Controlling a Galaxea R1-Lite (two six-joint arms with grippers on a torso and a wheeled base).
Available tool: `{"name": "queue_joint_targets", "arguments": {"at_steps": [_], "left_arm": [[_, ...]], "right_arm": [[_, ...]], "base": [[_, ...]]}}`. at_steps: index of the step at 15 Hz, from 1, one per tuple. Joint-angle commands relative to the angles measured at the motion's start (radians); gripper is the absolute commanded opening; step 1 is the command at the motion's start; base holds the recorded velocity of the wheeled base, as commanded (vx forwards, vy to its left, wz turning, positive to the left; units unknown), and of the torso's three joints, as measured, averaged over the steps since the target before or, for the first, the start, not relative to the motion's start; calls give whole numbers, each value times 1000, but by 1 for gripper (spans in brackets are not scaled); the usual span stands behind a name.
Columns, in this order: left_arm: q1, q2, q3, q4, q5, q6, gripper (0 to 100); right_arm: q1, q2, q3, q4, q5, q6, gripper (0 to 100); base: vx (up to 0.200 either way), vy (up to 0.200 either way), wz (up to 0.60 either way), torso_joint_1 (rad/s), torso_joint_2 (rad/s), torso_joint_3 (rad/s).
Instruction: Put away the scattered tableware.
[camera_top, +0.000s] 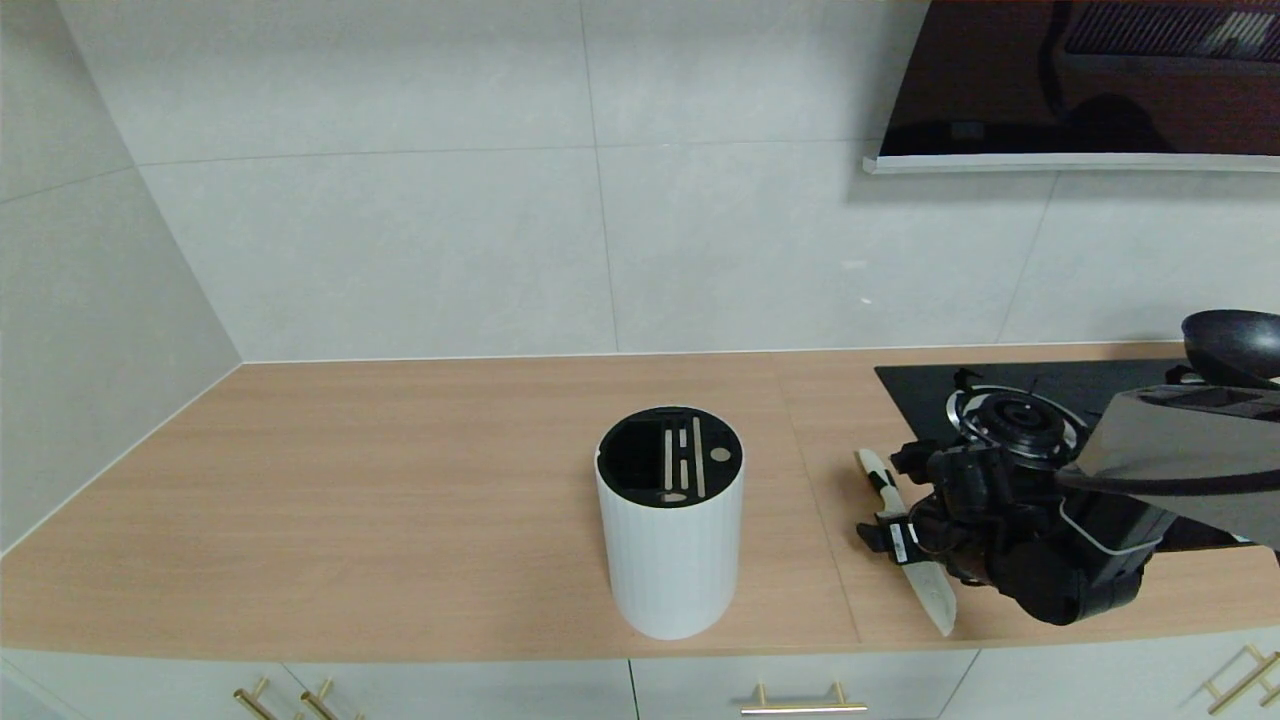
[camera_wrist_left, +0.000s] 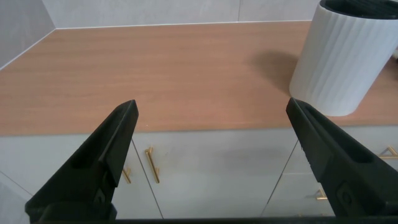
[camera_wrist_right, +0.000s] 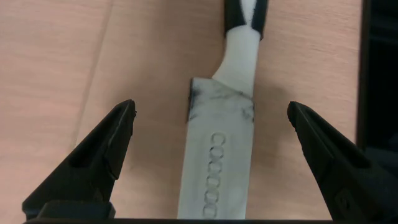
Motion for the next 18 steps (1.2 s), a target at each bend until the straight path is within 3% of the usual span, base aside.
{"name": "queue_joint_targets", "arguments": {"at_steps": [1, 6, 7, 18], "left_arm": [[0, 0, 0, -1, 0, 0, 100], [0, 0, 0, 1, 0, 0, 100], [0, 0, 0, 1, 0, 0, 100], [0, 0, 0, 1, 0, 0, 100]], "right_arm": [[-1, 16, -11, -1, -6, 0, 100], [-1, 26, -14, -1, -6, 0, 100], [-2, 26, -14, -1, -6, 0, 0], [-2, 5, -5, -1, -7, 3, 0]], "base": [[0, 0, 0, 0, 0, 0], [0, 0, 0, 0, 0, 0], [0, 0, 0, 0, 0, 0], [0, 0, 0, 0, 0, 0]]}}
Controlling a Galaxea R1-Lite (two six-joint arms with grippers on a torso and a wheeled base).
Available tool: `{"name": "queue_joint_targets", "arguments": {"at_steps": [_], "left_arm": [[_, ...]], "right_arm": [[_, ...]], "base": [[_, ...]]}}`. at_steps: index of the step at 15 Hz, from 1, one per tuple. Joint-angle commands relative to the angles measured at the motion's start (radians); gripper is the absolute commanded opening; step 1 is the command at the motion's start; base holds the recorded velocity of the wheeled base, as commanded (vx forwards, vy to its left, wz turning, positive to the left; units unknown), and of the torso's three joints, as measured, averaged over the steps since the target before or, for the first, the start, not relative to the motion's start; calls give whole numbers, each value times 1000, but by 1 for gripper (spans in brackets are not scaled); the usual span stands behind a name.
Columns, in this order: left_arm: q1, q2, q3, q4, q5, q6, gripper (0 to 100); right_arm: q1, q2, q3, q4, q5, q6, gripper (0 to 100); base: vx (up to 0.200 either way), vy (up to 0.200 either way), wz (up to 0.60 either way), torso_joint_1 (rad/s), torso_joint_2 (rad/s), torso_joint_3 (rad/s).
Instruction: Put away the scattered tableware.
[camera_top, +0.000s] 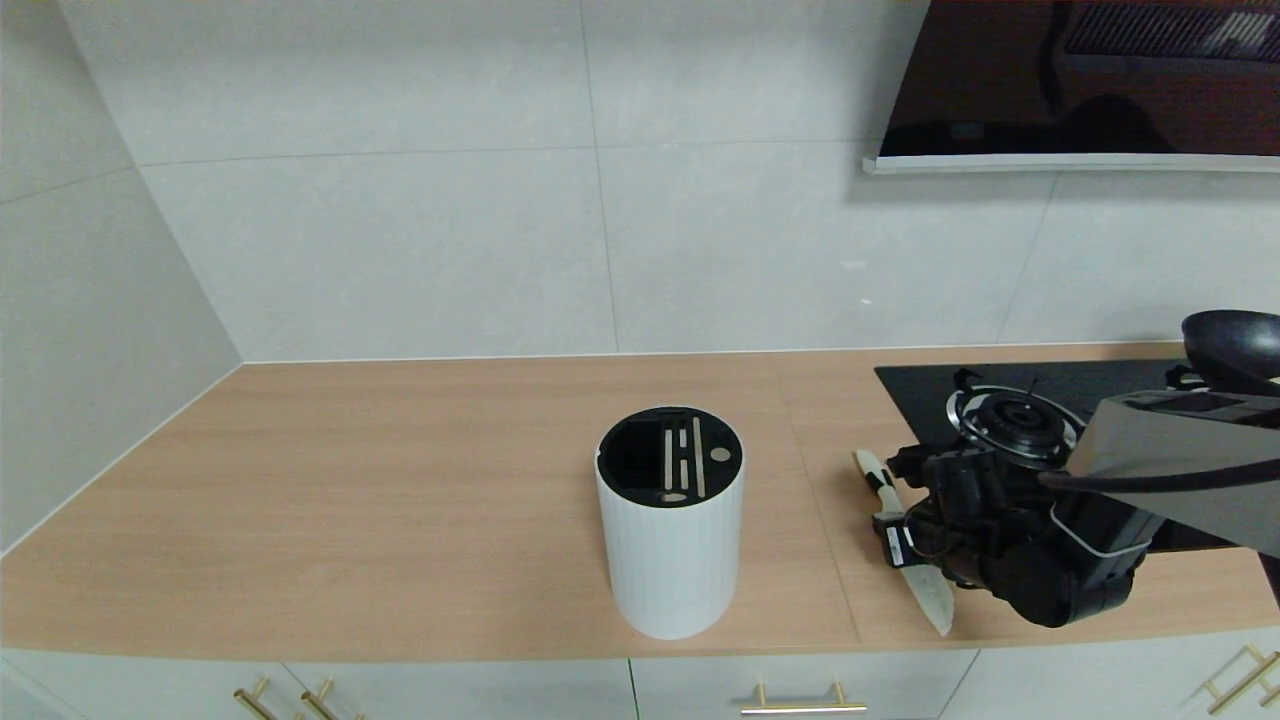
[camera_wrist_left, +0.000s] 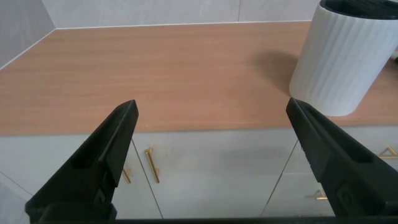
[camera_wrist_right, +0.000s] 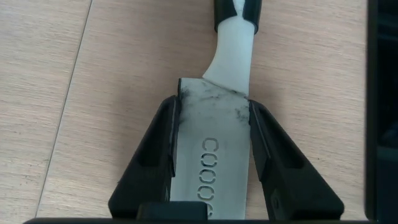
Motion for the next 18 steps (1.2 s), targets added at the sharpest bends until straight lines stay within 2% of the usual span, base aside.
{"name": "queue_joint_targets", "arguments": {"at_steps": [1, 8, 10, 11, 12, 13, 15, 16, 17, 18], "left_arm": [[0, 0, 0, 1, 0, 1, 100], [0, 0, 0, -1, -3, 7, 100], [0, 0, -15, -87, -12, 39, 100], [0, 6, -41, -87, -41, 39, 100], [-14, 71, -127, -25, -143, 35, 100], [-26, 143, -218, 36, -241, 15, 100], [-46, 362, -396, 87, -439, 7, 100], [-46, 469, -453, 87, -506, 9, 100], [-48, 607, -503, 82, -570, 27, 100], [-55, 721, -555, 74, -606, 50, 100]], "right_arm": [[1, -34, 6, -2, -1, 1, 0], [30, -406, 141, 4, 1, 33, 0], [71, -515, 175, 3, 13, 30, 0], [91, -544, 173, 3, 19, 29, 0], [105, -574, 155, 1, 42, 26, 0], [120, -593, 114, 15, 53, 26, 0], [153, -620, 15, 98, 53, 26, 0], [177, -632, -21, 144, 47, 26, 0], [213, -636, -51, 175, 47, 27, 0], [248, -638, -60, 179, 45, 29, 0]], "base": [[0, 0, 0, 0, 0, 0], [0, 0, 0, 0, 0, 0], [0, 0, 0, 0, 0, 0], [0, 0, 0, 0, 0, 0], [0, 0, 0, 0, 0, 0], [0, 0, 0, 0, 0, 0], [0, 0, 0, 0, 0, 0], [0, 0, 0, 0, 0, 0], [0, 0, 0, 0, 0, 0], [0, 0, 0, 0, 0, 0]]}}
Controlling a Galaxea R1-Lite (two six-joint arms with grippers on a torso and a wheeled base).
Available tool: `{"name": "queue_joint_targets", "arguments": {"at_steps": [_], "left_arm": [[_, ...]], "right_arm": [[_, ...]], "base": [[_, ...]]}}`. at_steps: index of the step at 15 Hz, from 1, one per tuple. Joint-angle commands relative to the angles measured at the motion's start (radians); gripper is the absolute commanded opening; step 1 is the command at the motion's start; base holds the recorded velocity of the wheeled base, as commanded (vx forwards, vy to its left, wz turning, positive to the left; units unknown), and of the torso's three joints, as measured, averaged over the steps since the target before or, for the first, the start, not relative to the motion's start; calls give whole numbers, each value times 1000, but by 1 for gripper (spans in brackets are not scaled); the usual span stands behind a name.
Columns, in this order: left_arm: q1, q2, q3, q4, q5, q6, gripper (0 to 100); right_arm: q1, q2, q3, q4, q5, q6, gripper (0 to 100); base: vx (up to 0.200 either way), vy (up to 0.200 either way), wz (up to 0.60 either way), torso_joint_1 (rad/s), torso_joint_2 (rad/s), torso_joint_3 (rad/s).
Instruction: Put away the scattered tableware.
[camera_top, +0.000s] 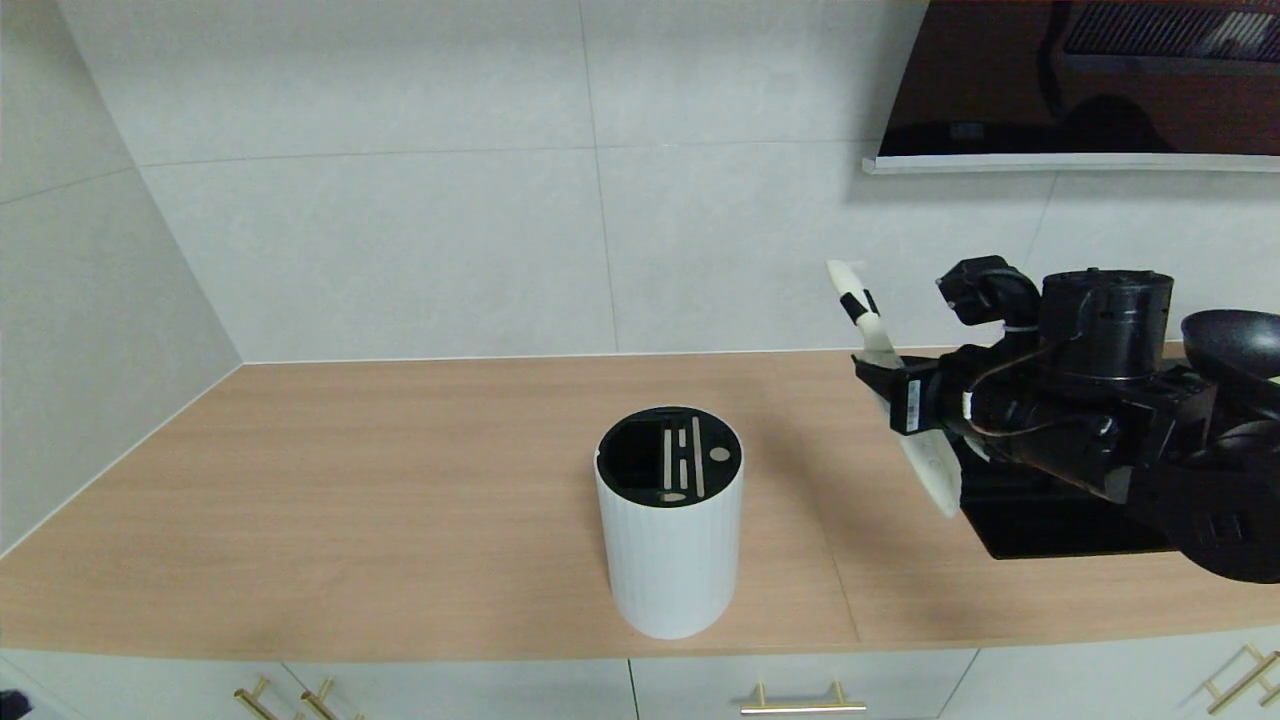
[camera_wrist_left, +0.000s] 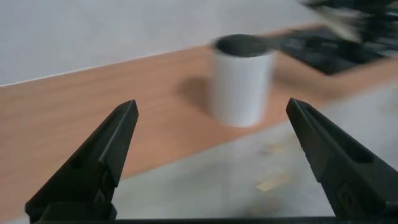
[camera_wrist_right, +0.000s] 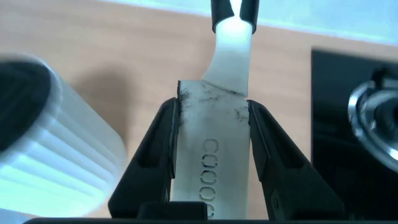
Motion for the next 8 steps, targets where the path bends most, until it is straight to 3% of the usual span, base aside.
{"name": "queue_joint_targets", "arguments": {"at_steps": [1, 4, 5, 6, 8], "left_arm": [[-46, 526, -240, 0, -164, 54, 100], [-116, 802, -345, -155, -163, 34, 100], [-137, 929, -340, -311, -163, -21, 100], [-149, 968, -325, -366, -164, -52, 100], [-246, 1113, -257, -644, -158, -210, 100]], "right_arm": [[98, -38, -29, 9, -14, 0, 0], [231, -78, -26, 21, -61, 2, 0], [296, -96, -7, 32, -92, 6, 0], [319, -99, -1, 32, -107, 6, 0], [411, -99, 23, 32, -153, 8, 0]], "base": [[0, 0, 0, 0, 0, 0], [0, 0, 0, 0, 0, 0], [0, 0, 0, 0, 0, 0], [0, 0, 0, 0, 0, 0], [0, 0, 0, 0, 0, 0]]}}
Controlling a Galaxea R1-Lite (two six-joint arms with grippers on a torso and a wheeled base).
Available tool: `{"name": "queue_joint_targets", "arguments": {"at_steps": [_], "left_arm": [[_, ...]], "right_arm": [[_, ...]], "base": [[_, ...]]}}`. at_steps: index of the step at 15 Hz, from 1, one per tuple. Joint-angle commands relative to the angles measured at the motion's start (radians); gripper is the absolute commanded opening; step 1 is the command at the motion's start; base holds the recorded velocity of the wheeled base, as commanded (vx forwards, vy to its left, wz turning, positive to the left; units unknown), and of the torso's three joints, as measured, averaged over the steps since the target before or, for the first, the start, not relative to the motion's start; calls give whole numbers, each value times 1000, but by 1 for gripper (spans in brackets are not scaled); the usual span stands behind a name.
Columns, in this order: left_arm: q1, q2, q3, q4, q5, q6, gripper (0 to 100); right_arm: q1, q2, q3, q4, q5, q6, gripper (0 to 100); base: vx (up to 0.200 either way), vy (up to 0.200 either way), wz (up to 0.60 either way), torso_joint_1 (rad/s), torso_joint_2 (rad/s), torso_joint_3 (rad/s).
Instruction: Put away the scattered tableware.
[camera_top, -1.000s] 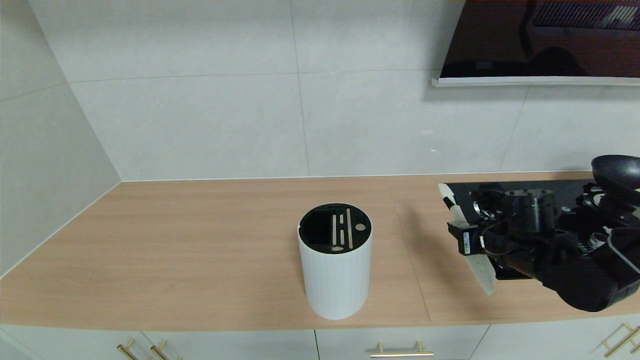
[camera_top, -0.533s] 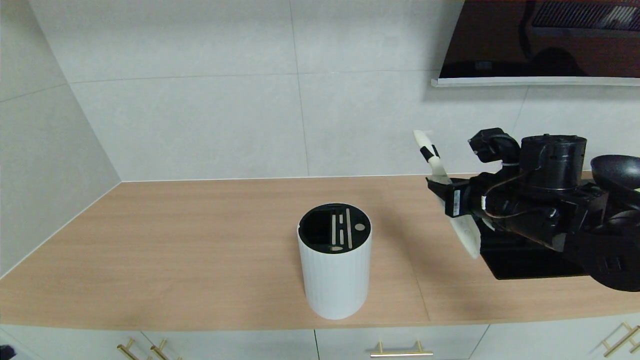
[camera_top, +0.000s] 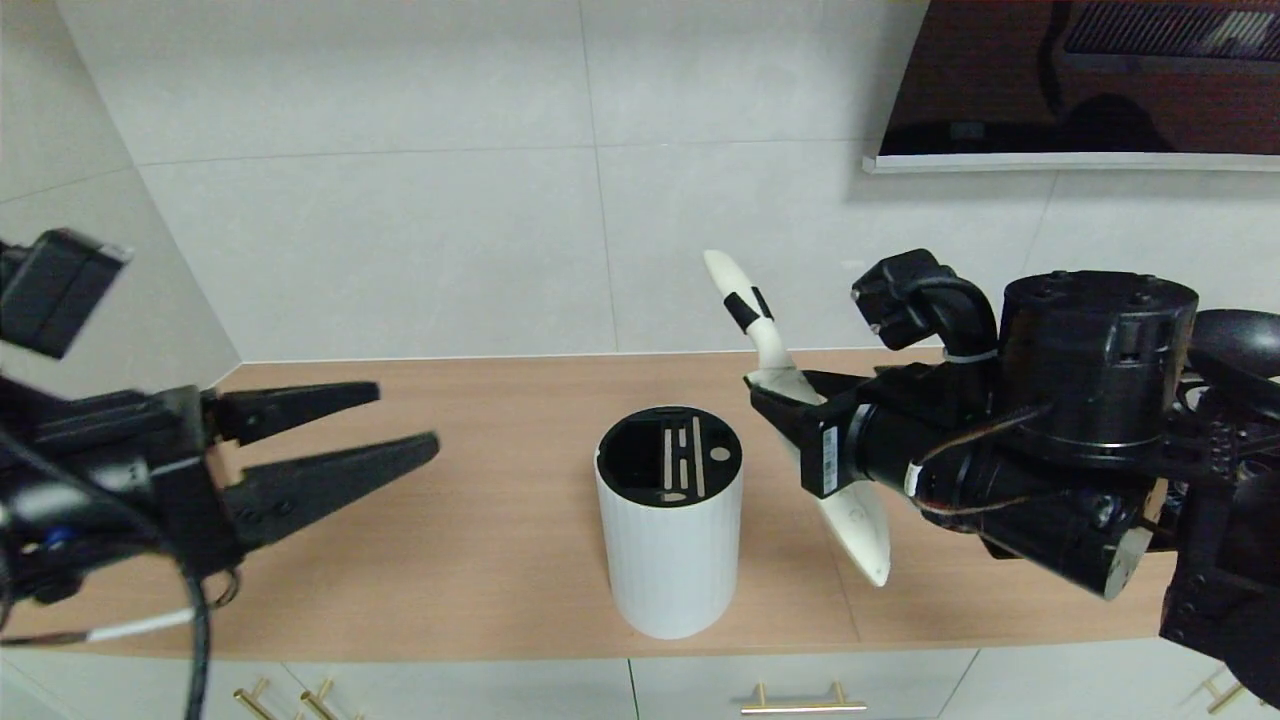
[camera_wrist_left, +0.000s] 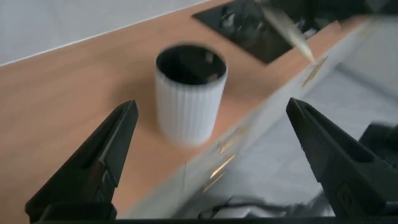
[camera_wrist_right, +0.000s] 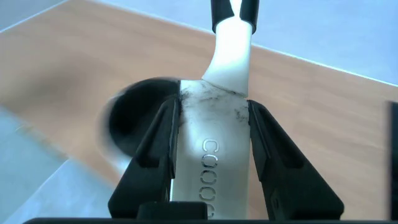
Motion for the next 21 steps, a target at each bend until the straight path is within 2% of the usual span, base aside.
{"name": "queue_joint_targets", "arguments": {"at_steps": [1, 2, 3, 4, 5, 6, 8, 9, 12, 13, 21], "left_arm": [[-151, 305, 49, -308, 14, -197, 100], [-202, 334, 60, -429, 47, -297, 100], [-259, 363, 67, -549, 87, -420, 100], [-291, 383, 69, -632, 113, -510, 100], [-303, 391, 69, -669, 120, -550, 100], [-323, 403, 67, -722, 123, -624, 100], [-342, 423, 56, -744, 124, -702, 100], [-343, 438, 49, -755, 133, -713, 100], [-374, 524, 18, -847, 250, -711, 100], [-384, 546, 9, -877, 268, -711, 100], [-391, 561, -3, -893, 267, -713, 100]], "right_arm": [[90, -16, 25, 0, -38, 1, 0], [116, -16, 30, 0, -61, 1, 0], [122, -13, 31, 0, -71, 1, 0], [123, -13, 31, 0, -71, 1, 0], [123, -13, 28, -1, -71, 2, 0], [123, -11, 19, -4, -71, 24, 0], [143, -11, -5, 0, -71, 76, 0], [154, -11, -7, 0, -71, 93, 0], [186, 13, -18, -1, -71, 97, 0], [194, 23, -18, -3, -71, 105, 0], [205, 47, -21, -12, -68, 127, 0]], "base": [[0, 0, 0, 0, 0, 0], [0, 0, 0, 0, 0, 0], [0, 0, 0, 0, 0, 0], [0, 0, 0, 0, 0, 0], [0, 0, 0, 0, 0, 0], [0, 0, 0, 0, 0, 0], [0, 0, 0, 0, 0, 0], [0, 0, 0, 0, 0, 0], [0, 0, 0, 0, 0, 0], [0, 0, 0, 0, 0, 0], [0, 0, 0, 0, 0, 0]]}}
